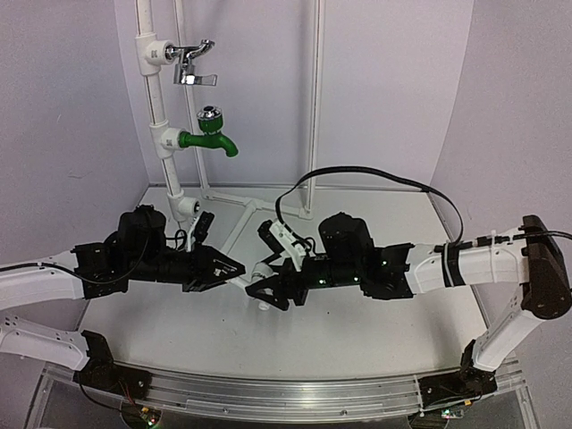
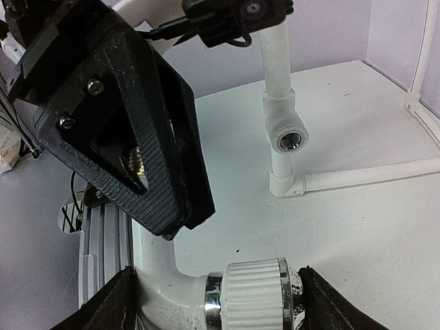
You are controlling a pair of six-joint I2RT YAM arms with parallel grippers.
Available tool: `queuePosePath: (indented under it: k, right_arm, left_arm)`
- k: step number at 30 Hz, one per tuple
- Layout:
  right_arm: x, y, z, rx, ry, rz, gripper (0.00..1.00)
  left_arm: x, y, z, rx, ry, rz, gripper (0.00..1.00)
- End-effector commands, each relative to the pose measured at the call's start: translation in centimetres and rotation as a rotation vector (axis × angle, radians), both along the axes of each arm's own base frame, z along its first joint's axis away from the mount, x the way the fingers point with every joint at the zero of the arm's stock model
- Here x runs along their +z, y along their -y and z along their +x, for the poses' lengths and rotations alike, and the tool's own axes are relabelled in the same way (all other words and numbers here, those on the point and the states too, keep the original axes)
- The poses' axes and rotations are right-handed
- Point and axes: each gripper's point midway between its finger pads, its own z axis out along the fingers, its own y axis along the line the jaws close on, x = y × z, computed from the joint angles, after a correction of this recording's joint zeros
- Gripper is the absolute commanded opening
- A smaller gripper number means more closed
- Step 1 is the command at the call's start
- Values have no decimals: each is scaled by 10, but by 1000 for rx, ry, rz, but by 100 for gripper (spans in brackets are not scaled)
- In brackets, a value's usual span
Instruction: Install the water faucets
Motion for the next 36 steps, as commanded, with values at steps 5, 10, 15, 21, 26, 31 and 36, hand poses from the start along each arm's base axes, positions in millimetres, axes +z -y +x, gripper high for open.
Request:
queuePosePath:
  k: [5,10,15,21,26,31,36]
  right_arm:
    - [24,-9,21,-132,-49,90,49]
    - [16,-5,21,-198,-286,91,98]
    - [46,-4,-5,-101,-528,301,98]
    - [110,-8,-19,141,-625,601,95]
    - [126,-14,-19,245,-656,709,76]
    - [128,-15,-16,266,-655,757,63]
    - [137,-13,-13,259,-617,788,63]
  left_arm:
    - [39,-4,-1,7,98,-96,0]
    - [62,-14,3,44,235,-149,0]
    - [95,-26,2,90,386,-280,0]
    - [112,-20,-5,31,449,-333,0]
    - [116,-18,-7,20,466,-362,0]
    - [118,-20,-10,14,478,-382,0]
    - [114,-19,-11,2,473,-384,0]
